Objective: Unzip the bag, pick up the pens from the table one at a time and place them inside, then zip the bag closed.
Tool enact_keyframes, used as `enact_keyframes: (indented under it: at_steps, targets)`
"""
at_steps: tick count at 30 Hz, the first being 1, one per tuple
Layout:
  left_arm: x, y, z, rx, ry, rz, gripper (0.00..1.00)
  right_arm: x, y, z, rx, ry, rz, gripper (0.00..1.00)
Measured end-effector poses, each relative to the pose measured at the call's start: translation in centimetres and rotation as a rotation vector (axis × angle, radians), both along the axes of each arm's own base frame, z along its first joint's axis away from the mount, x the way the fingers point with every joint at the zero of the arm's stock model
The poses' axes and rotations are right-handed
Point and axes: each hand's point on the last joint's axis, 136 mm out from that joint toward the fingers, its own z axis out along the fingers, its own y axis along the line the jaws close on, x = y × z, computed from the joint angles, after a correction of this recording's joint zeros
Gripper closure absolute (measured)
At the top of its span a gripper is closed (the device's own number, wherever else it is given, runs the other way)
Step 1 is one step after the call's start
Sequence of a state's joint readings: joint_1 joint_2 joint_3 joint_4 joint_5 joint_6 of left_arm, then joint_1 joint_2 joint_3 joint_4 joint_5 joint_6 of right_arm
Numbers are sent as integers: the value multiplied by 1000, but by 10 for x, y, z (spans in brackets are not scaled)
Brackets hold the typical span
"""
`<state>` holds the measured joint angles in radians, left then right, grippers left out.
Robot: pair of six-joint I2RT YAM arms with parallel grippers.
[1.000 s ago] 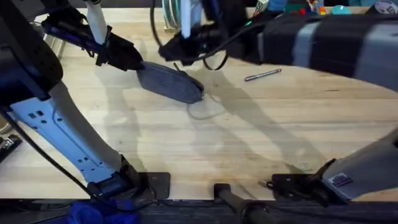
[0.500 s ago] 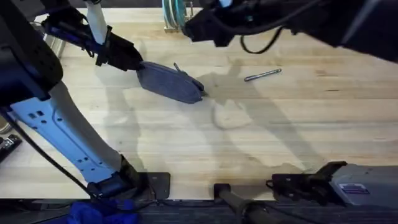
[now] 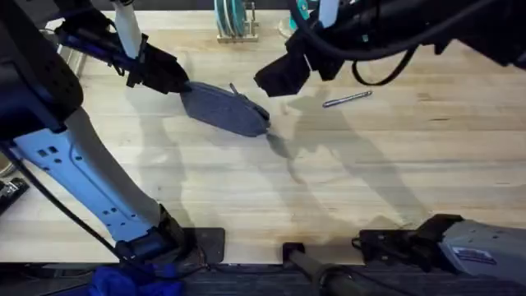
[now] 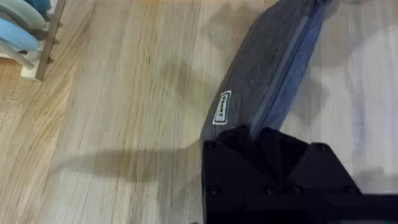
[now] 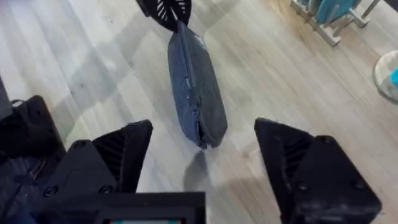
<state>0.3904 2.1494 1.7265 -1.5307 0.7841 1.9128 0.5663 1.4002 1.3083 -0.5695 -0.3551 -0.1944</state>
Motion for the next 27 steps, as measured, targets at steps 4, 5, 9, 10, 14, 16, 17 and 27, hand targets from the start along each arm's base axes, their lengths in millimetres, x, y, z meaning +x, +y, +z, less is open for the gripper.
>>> enact_keyframes:
  at_steps: [4, 5, 9, 10, 14, 16, 17, 27]
  targets:
    - [0, 0, 0, 0, 1, 0, 959, -5, -4, -2, -18, 9, 5, 6]
    - [0, 0, 0, 0, 1, 0, 959, -7, -5, -4, -27, 17, 8, 6]
    - [0, 0, 0, 0, 1, 0, 959, -12, -8, -10, -50, 45, 12, 6]
    - [0, 0, 0, 0, 1, 0, 959, -13, -9, -11, -52, 48, 13, 6]
    - [0, 0, 0, 0, 1, 0, 959, -13, -9, -13, -56, 52, 13, 6]
    - [0, 0, 0, 0, 1, 0, 959, -12, -8, -16, -63, 52, 20, 6]
    - [0, 0, 0, 0, 1, 0, 959, -11, -7, -19, -70, 55, 26, 6]
    - [0, 0, 0, -1, 2, 0, 959, 0, 19, -43, -92, 43, 83, 9]
